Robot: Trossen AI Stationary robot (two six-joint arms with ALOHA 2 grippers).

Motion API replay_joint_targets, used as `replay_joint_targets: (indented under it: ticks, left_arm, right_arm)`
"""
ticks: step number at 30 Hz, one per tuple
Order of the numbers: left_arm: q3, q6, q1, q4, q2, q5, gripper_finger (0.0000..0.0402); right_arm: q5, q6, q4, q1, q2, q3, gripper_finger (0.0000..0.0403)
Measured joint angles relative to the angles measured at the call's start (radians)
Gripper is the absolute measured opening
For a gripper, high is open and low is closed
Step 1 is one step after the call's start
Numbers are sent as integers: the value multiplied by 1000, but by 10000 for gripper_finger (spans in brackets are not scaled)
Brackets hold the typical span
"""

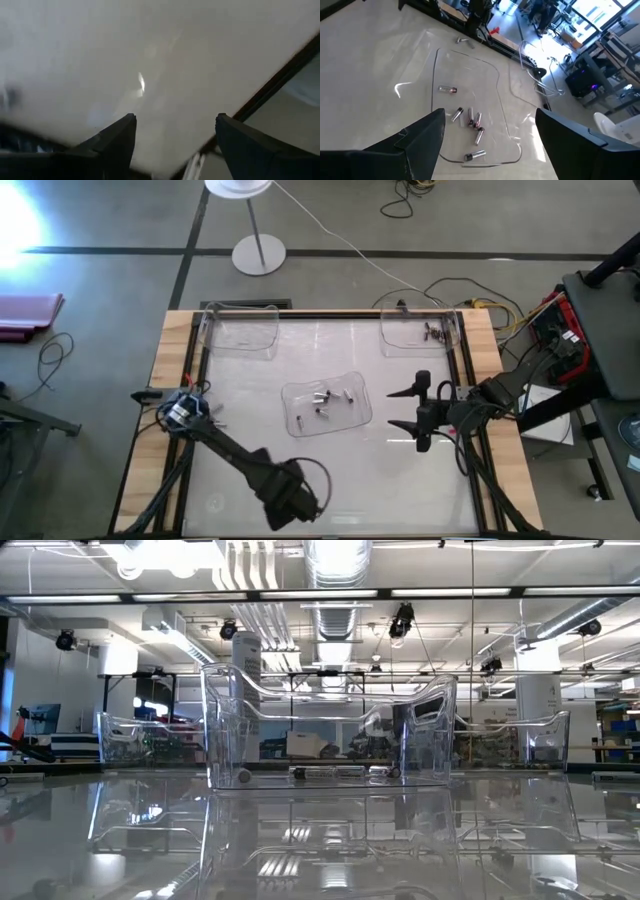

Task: Sort batteries
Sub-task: Put the white battery into the top left transparent bin

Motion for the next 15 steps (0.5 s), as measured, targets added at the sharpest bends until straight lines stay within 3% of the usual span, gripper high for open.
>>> replay_joint_targets:
  ticks: [8, 15]
  left_arm:
    - [-237, -50, -49, 25, -59, 245, 230]
    - [-443, -51, -75, 236, -126, 442, 230]
  right_arm:
    - [-1, 61, 2, 0, 2, -25, 283]
    - [-2, 125, 14, 0, 2, -60, 276]
